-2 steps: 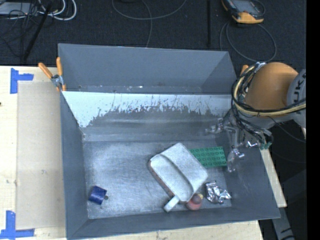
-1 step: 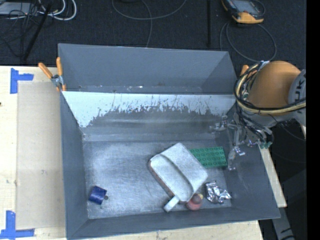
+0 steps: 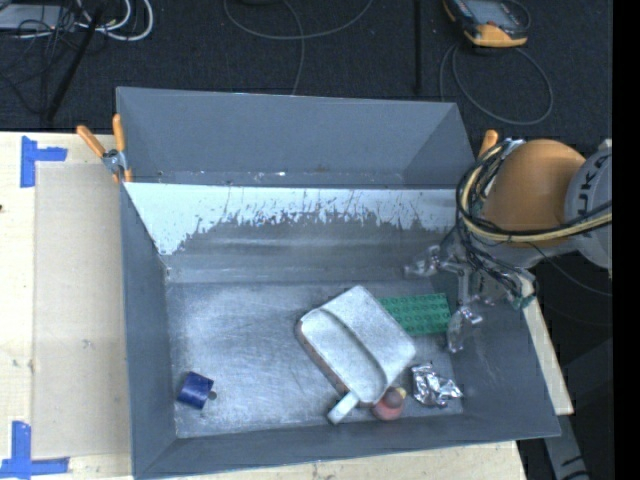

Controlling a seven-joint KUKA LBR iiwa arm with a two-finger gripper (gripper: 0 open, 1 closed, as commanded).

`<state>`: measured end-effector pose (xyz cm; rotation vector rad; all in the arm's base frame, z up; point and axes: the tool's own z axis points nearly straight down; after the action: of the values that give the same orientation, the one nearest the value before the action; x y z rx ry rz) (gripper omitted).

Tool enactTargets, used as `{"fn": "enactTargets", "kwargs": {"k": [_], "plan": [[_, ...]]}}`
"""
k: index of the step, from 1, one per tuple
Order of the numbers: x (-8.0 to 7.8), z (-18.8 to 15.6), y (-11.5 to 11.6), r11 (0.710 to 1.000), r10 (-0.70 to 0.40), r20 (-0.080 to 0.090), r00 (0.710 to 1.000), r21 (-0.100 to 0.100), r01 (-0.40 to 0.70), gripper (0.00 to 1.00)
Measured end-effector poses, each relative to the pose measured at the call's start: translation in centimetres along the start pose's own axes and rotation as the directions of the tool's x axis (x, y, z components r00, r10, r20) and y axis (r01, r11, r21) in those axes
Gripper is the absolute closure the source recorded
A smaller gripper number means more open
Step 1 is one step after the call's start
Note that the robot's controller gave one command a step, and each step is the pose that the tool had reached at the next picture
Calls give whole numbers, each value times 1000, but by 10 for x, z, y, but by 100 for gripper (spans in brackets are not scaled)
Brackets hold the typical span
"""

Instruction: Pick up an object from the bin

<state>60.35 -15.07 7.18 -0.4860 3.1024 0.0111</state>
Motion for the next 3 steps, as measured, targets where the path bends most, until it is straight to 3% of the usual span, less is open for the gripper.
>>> {"fn": "enactTargets", "kwargs": {"k": [1, 2, 3], "plan": [[-1, -1, 1, 1000, 1, -1, 1000, 3, -1, 0], [-4, -4, -1, 1000, 0, 9, 1000, 9, 0, 100], [-7, -89, 0, 1000, -2, 7, 1000, 11, 2, 100]]}}
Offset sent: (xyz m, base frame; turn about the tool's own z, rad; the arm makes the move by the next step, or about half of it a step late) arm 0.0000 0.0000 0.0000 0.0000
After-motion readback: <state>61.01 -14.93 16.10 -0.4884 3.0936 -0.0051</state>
